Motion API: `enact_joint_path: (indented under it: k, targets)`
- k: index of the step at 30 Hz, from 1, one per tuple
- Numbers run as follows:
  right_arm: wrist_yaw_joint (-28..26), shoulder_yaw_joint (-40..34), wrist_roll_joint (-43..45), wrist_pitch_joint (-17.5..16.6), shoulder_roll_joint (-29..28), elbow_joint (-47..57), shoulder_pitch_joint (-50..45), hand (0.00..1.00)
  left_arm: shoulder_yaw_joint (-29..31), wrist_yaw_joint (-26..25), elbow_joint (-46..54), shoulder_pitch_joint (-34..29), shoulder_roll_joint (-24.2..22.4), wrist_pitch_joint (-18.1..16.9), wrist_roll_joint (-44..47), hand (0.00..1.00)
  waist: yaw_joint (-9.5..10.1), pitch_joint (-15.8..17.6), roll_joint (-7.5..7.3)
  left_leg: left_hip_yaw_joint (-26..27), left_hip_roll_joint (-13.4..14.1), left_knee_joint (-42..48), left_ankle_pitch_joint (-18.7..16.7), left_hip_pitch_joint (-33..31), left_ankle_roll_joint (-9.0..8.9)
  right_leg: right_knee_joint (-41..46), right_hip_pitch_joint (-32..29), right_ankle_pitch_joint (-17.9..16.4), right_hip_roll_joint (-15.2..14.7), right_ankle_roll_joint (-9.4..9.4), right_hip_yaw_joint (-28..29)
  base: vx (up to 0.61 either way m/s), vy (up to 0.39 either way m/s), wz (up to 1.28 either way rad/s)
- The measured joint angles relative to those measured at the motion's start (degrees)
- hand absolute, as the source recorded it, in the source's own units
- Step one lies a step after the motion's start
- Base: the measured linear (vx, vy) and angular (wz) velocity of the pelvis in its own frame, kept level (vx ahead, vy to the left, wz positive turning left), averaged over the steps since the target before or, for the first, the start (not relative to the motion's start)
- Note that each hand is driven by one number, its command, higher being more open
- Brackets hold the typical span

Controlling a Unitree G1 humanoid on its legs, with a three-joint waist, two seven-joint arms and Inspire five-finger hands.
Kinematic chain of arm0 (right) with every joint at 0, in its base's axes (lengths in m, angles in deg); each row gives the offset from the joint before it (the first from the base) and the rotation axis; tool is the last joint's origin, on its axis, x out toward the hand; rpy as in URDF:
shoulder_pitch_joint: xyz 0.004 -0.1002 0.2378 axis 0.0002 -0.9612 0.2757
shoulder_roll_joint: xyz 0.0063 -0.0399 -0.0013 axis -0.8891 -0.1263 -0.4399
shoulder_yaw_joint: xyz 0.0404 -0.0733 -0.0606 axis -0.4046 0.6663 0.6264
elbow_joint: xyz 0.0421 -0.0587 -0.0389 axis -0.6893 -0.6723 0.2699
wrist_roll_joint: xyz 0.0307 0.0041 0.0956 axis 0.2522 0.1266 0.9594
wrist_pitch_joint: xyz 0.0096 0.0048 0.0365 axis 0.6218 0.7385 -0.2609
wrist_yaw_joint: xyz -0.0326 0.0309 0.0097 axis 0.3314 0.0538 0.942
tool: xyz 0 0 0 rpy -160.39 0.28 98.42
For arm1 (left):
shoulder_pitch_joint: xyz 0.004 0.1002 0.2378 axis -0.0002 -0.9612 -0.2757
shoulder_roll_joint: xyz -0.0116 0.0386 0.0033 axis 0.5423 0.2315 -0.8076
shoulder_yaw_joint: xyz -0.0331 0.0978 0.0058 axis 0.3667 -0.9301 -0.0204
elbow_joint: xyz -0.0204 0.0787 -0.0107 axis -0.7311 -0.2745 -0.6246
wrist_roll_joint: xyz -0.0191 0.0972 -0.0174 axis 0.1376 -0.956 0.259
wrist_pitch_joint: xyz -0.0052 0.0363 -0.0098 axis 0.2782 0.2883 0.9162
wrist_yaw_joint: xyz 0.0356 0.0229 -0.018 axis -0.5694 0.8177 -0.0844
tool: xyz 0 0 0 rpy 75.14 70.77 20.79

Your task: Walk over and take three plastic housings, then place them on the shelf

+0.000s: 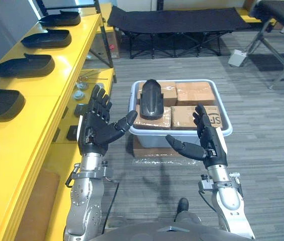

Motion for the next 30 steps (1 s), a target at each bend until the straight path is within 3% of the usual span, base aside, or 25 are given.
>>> enact_joint_path:
  k: [2,3,9,12,21,30]
  targets:
    - [0.15,0.35,-0.01,0.0,0.36,0.0,0.27,1.0,0.27,-0.1,0.09,-0.26,-0.05,0.0,0.0,1.0,0.22,-0.01,-0.09,-0.38,-0.04,-0.43,0.24,0.06,0.01,0.15,0.15,-0.14,-0.07,0.11,-0.22,0.01,0.004,0.11]
    - [2.59,1.5,-0.01,0.03,0.39,-0.57,1.7,1.0,2.07,0.82,0.73,-1.32,-0.07,0.94,-2.07,1.0,0.37,-0.98,-1.38,-1.09,-0.48,-1.14,1.14,0.14,0.06,0.96,0.15,-0.59,-0.66,0.41,0.09,0.0,0.002,0.05]
    - [2.43,1.26,0.15,0.02,0.39,-0.71,1.34,1.0,2.08,0.82,0.73,-1.32,-0.05,1.03,-2.06,1.0,0.12,-0.95,-1.39,-0.7,-0.54,-1.52,1.14,0.21,0.09,1.08,-0.3,-1.33,-0.51,0.81,0.97,0.0,0.001,-0.03]
    - [1.77,-0.96,2.94,0.17,0.1,-2.1,-0.6,1.0,2.01,0.91,0.65,-1.27,-0.04,2.89,-2.05,1.0,-0.09,-0.89,-1.21,-0.47,-0.52,-1.8,1.15,0.44,0.18,1.16,-0.43,-1.99,-0.19,1.1,2.16,0.03,0.013,-0.03]
    - [1.37,-11.43,11.43,5.21,-2.49,-5.01,-4.46,1.0,1.58,1.34,-6.55,-1.05,0.75,11.28,-1.94,1.0,-1.92,-0.54,-0.02,0.27,0.28,-1.7,0.36,2.25,0.77,5.01,-0.98,-6.4,1.49,0.91,8.52,0.05,0.019,-0.02]
    - [2.18,-11.23,12.28,5.22,-4.06,-5.01,-4.93,1.0,1.43,2.68,-6.84,-1.02,1.36,12.3,-1.94,1.0,-1.66,-0.83,0.49,0.12,0.71,-1.67,0.06,2.63,0.5,7.44,-1.33,-7.94,1.67,0.16,9.45,0.01,0.005,0.04]
